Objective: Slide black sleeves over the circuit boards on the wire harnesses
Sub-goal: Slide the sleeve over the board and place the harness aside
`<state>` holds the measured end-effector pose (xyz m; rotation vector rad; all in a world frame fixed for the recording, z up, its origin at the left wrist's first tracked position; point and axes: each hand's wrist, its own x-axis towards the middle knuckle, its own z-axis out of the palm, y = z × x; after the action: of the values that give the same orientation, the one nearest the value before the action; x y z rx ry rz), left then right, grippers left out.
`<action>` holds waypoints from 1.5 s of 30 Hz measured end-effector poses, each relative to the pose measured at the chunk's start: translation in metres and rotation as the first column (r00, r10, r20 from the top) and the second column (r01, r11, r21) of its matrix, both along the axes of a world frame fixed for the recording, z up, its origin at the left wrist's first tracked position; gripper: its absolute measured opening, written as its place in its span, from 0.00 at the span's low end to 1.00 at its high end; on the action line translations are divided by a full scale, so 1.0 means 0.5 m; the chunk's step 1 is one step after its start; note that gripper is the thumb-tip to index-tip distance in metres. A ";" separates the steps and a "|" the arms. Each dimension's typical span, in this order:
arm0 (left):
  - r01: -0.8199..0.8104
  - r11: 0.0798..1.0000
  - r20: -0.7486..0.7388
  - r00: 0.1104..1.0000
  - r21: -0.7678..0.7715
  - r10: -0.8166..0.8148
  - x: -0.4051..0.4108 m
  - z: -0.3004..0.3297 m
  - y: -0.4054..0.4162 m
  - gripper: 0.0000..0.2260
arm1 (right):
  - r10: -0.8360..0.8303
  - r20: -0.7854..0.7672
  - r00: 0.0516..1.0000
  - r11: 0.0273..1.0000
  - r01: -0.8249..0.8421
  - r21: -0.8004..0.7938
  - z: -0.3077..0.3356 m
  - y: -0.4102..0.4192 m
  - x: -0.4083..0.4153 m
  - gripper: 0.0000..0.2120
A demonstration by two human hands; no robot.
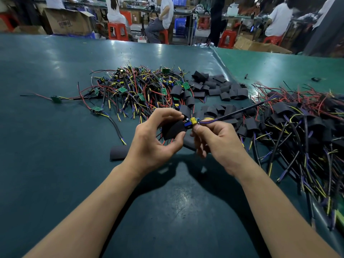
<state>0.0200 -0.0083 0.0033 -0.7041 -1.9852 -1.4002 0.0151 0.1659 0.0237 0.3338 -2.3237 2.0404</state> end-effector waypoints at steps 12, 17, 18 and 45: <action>0.036 0.998 -0.025 0.999 -0.048 -0.038 -0.001 -0.004 0.002 0.18 | 0.061 -0.030 0.998 0.957 -0.050 0.284 -0.012 0.009 -0.004 0.20; 0.020 0.999 -0.060 0.998 -0.043 -0.023 0.001 -0.001 0.003 0.19 | 0.019 0.056 0.998 0.991 -0.026 0.130 -0.005 0.004 -0.002 0.29; 0.021 0.999 -0.071 0.997 -0.049 -0.025 0.002 0.002 0.004 0.19 | 0.036 0.066 0.997 0.994 -0.043 0.104 -0.004 -0.001 0.002 0.28; -0.191 0.954 -0.117 0.979 -0.232 0.167 0.010 0.016 -0.007 0.15 | 0.167 0.180 0.969 0.956 -0.115 -0.271 0.022 -0.019 0.021 0.22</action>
<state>0.0251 -0.0118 0.0114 -0.6647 -2.1058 -1.0102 0.0254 0.1563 0.0347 0.3030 -2.1500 2.5226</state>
